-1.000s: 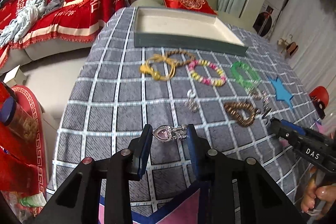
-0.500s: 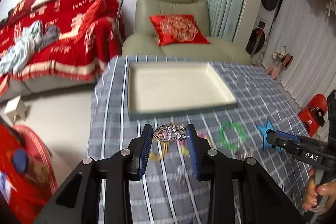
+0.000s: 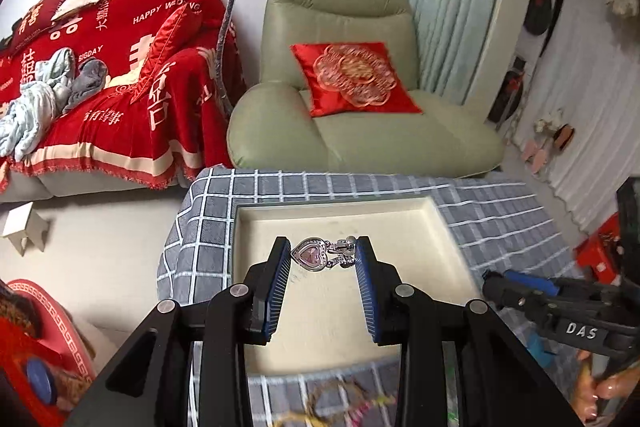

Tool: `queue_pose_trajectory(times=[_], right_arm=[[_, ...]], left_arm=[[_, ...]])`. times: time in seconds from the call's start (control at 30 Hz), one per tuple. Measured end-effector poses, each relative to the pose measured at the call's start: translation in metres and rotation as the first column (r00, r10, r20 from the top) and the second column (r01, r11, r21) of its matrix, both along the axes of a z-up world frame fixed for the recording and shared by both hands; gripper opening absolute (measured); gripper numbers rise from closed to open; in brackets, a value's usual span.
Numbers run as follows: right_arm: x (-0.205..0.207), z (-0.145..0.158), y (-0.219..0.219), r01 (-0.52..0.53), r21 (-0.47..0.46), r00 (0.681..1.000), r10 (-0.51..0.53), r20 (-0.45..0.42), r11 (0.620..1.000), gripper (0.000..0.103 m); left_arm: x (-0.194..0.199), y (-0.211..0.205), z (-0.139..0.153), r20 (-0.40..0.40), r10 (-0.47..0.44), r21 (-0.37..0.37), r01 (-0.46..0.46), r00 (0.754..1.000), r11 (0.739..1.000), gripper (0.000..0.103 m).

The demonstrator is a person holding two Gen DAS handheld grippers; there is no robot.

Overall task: Organize jewelry
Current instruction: 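Carry both items into the white tray and open both grippers to release them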

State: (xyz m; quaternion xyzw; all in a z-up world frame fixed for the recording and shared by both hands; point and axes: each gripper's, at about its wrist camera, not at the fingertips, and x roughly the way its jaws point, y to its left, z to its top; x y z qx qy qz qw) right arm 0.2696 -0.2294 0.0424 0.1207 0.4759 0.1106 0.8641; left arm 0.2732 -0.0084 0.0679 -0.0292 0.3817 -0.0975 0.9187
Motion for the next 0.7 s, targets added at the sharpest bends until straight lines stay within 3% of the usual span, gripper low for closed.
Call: queue_pose_trajectory(times=[0.37,0.5,0.7], right_arm=[[0.058,-0.084,0.006,0.017,-0.087,0.996,-0.025,-0.087,0.996,0.039],[0.060,-0.100,0.005,0.014,-0.104,0.995,-0.024,-0.100,0.995,0.039],[0.059,-0.100,0.013,0.003,-0.145,0.997,-0.014,-0.072,0.989,0.041]], left_arm=[[0.044,-0.023,-0.109,-0.149,0.021,0.134,-0.001,0.989,0.991,0.049],[0.045,-0.028,-0.125,-0.162,0.022,0.161,0.005,0.987,0.987,0.049],[0.046,-0.032,-0.133,-0.159,0.037,0.195,-0.006,0.987,0.981,0.050]])
